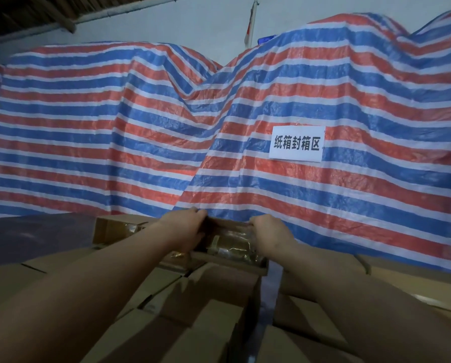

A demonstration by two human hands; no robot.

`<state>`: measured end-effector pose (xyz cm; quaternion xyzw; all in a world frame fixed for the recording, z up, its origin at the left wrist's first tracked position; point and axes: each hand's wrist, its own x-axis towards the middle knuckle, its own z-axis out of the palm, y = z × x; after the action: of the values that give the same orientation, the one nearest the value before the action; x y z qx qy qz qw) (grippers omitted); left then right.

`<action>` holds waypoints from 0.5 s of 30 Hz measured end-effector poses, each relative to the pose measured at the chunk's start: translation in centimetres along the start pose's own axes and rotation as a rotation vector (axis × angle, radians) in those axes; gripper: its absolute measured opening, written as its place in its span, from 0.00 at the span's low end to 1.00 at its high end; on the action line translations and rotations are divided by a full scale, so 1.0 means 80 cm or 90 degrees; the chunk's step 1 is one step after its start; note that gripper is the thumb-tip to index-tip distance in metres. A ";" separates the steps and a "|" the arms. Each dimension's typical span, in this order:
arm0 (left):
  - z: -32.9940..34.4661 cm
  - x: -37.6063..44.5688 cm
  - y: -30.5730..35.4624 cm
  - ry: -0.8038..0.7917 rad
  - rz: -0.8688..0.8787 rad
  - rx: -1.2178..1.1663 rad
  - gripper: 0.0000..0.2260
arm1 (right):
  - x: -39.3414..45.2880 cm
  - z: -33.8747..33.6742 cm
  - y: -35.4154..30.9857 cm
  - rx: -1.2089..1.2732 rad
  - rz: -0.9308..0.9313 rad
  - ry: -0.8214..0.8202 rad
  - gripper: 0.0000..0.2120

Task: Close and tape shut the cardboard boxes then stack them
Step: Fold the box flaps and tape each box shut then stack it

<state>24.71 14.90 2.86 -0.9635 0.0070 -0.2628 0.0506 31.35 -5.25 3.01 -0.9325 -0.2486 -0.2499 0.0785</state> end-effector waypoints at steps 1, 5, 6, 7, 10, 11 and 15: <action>-0.010 -0.004 0.002 0.014 -0.005 -0.021 0.15 | -0.006 -0.013 -0.003 -0.003 0.003 0.004 0.06; -0.052 -0.027 0.006 0.063 -0.033 -0.048 0.18 | -0.039 -0.070 -0.012 0.012 -0.002 0.027 0.05; -0.062 -0.034 0.007 0.069 -0.045 -0.069 0.21 | -0.048 -0.085 -0.013 0.018 -0.003 0.032 0.04; -0.073 -0.040 0.008 0.075 -0.058 -0.113 0.23 | -0.056 -0.100 -0.015 0.022 -0.002 0.034 0.03; -0.107 -0.054 0.018 0.086 -0.103 -0.345 0.19 | -0.076 -0.144 -0.015 0.049 0.010 0.029 0.04; -0.117 -0.059 0.022 0.082 -0.121 -0.413 0.17 | -0.083 -0.159 -0.014 0.064 0.013 0.024 0.03; -0.148 -0.085 0.042 0.015 -0.144 -0.654 0.13 | -0.114 -0.204 -0.010 0.128 0.016 -0.016 0.09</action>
<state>12.93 10.74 9.23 -0.8561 0.0316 -0.2398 -0.4567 17.11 -12.82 12.49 -0.9260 -0.2617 -0.2110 0.1716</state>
